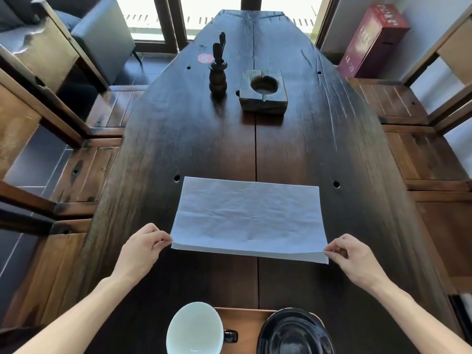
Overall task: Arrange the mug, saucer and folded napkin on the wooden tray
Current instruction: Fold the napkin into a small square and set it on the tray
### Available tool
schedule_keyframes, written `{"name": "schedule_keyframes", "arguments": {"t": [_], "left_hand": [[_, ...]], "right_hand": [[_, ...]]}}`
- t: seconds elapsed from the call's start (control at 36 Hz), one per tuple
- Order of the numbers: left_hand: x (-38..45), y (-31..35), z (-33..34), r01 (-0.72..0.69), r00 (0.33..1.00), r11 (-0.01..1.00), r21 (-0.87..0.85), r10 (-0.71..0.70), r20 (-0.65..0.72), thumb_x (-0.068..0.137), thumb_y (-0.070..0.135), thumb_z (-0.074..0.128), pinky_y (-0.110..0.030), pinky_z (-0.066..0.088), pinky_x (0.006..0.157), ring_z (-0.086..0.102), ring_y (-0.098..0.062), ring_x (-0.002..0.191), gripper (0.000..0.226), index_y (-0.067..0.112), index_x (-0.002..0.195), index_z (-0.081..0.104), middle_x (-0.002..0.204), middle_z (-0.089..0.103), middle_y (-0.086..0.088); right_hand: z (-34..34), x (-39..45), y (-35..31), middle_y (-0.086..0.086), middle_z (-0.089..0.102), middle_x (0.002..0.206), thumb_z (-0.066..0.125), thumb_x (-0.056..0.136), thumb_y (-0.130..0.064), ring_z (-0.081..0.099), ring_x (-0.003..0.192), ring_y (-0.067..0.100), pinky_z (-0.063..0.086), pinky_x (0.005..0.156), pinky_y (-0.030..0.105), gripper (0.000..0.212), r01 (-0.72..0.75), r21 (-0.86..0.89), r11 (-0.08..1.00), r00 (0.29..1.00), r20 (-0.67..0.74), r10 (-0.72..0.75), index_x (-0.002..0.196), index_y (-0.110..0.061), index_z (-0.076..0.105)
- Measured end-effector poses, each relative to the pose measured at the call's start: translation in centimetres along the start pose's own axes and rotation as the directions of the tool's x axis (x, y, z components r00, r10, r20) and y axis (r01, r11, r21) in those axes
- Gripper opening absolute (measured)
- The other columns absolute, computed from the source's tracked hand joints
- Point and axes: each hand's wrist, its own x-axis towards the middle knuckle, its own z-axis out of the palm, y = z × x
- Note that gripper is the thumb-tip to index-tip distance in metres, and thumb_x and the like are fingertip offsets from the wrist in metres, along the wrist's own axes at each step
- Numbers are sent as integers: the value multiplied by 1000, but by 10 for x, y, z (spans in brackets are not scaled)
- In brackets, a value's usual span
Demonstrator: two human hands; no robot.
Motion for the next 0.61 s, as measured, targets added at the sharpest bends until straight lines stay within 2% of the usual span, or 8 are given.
{"name": "schedule_keyframes", "arguments": {"t": [0.11, 0.22, 0.28, 0.39, 0.47, 0.61], "left_hand": [[-7, 2, 9, -22, 999, 1000, 20, 23, -31, 86, 17, 76, -23, 42, 64, 58, -6, 71, 6, 22, 87, 78, 80, 54, 15], [-11, -2, 13, -15, 1000, 999, 42, 15, -13, 86, 21, 76, -18, 39, 63, 56, -6, 70, 5, 24, 89, 78, 80, 51, 16], [-12, -6, 16, -16, 1000, 998, 60, 16, 4, 85, 24, 76, -19, 39, 63, 56, -6, 70, 5, 27, 89, 78, 81, 50, 16], [-11, -10, 17, -6, 999, 997, 75, 4, 32, 86, 28, 75, -22, 42, 65, 57, -6, 73, 5, 31, 90, 76, 83, 51, 15], [-9, -7, 16, -1, 998, 998, 68, -3, 59, 87, 32, 74, -22, 42, 65, 57, -5, 75, 3, 33, 84, 72, 84, 53, 16], [-9, -8, 17, 61, 994, 998, 30, -63, 91, 93, 42, 62, -30, 49, 65, 57, -7, 74, 20, 32, 76, 66, 82, 55, 12]], "right_hand": [[6, 1, 5, -4, 61, 82, 76, 88, -13, 58, 72, 11, 41, 66, 18, 19, -19, -15, 1000, 1000, 6, 19, 77, -28, 71], [12, 1, 10, -5, 60, 80, 78, 86, -13, 59, 72, 10, 44, 67, 22, 15, -20, -48, 999, 1000, -10, 20, 78, -25, 74], [16, 0, 13, -6, 60, 78, 80, 84, -12, 60, 72, 11, 47, 69, 25, 19, -29, -54, 998, 1000, -2, 29, 75, -26, 72], [23, -5, 16, -6, 59, 76, 81, 82, -11, 57, 79, 9, 47, 68, 23, 24, -40, -42, 998, 999, -2, 40, 72, -27, 68], [25, -8, 16, -4, 59, 74, 82, 81, -13, 55, 81, 11, 48, 66, 25, 24, -55, -32, 998, 998, -22, 54, 70, -28, 66], [23, -8, 10, 0, 56, 69, 82, 81, -20, 53, 71, 8, 46, 64, 31, 22, -92, 47, 995, 995, -33, 94, 66, -23, 65]]}}
